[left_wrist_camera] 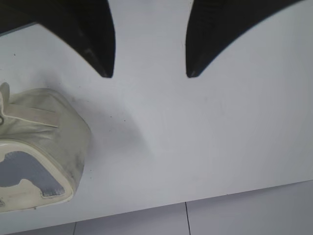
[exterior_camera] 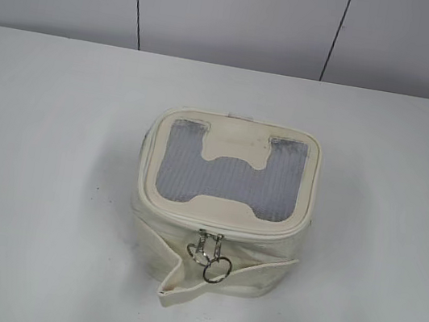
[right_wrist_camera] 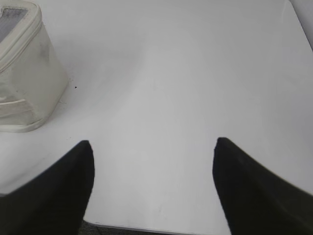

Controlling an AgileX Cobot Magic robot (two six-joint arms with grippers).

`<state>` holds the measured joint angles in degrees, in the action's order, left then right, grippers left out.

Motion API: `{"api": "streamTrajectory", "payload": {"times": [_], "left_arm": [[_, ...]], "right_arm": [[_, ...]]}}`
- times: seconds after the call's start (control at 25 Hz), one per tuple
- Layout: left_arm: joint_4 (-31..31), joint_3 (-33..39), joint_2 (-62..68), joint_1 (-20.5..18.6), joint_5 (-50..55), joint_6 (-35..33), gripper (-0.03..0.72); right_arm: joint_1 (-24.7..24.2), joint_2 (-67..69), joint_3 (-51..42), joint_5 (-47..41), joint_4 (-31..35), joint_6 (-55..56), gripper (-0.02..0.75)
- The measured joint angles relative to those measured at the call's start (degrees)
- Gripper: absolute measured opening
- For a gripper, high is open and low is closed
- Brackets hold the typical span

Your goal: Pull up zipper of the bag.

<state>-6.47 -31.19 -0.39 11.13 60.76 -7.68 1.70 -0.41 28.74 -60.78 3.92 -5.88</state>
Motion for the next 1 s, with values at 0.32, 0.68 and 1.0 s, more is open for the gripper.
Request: {"api": "streamTrajectory", "payload": {"times": [0.32,0.68,1.0], "left_arm": [[0.0,0.0,0.0,-3.24,0.0,0.0,0.363],[-0.05,0.1,0.0,-9.13,0.0,0.0,0.363],[-0.05,0.16,0.0,-9.13,0.0,0.0,0.363]], "right_arm": [[0.0,0.0,0.0,0.02,0.0,0.0,0.586],[-0.11,0.0,-0.06,0.19,0.05,0.0,0.586],[-0.18,0.0,-0.06,0.19,0.05,0.0,0.586]]}}
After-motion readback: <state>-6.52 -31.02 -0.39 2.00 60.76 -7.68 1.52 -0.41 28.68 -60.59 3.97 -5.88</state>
